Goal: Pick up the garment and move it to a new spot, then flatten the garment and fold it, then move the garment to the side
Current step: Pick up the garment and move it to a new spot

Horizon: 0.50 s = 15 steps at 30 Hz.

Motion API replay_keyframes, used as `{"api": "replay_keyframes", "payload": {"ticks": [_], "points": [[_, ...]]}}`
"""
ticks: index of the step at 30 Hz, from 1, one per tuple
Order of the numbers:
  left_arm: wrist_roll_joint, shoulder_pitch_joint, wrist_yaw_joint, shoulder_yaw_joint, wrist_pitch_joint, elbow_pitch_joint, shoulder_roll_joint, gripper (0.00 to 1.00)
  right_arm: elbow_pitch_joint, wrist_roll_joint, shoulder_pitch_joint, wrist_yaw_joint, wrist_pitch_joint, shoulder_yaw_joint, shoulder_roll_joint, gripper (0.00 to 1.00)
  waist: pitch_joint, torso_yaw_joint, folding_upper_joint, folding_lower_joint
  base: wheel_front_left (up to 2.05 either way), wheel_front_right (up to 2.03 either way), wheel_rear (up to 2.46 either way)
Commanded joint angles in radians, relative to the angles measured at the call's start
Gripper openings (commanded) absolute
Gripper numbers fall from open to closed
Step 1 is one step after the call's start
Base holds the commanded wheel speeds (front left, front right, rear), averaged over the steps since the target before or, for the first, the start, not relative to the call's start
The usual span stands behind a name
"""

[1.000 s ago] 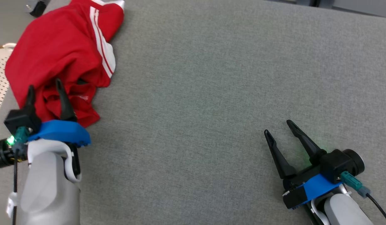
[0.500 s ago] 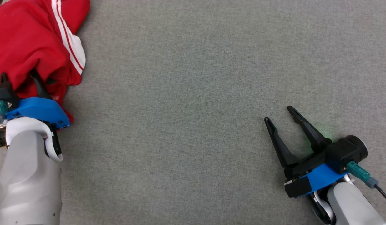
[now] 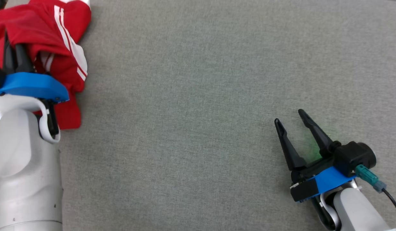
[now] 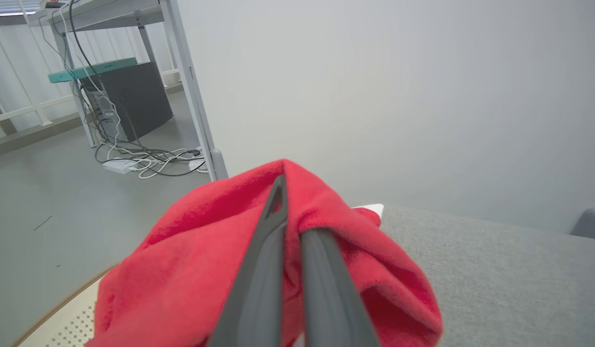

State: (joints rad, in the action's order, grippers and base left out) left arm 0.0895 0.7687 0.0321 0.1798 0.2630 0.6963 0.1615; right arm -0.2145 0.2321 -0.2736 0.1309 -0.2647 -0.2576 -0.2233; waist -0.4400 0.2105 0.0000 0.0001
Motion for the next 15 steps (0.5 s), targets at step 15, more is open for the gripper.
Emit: {"api": "replay_keyframes", "payload": {"ticks": [15], "points": [[0.007,-0.021,0.093,-0.226,0.003,-0.254,-0.098,0.00,-0.048,0.022,0.031,0.000,0.000,0.056,0.118,1.00,0.165,-0.207,0.0000,-0.0001,0.00,0.00,0.00]]}}
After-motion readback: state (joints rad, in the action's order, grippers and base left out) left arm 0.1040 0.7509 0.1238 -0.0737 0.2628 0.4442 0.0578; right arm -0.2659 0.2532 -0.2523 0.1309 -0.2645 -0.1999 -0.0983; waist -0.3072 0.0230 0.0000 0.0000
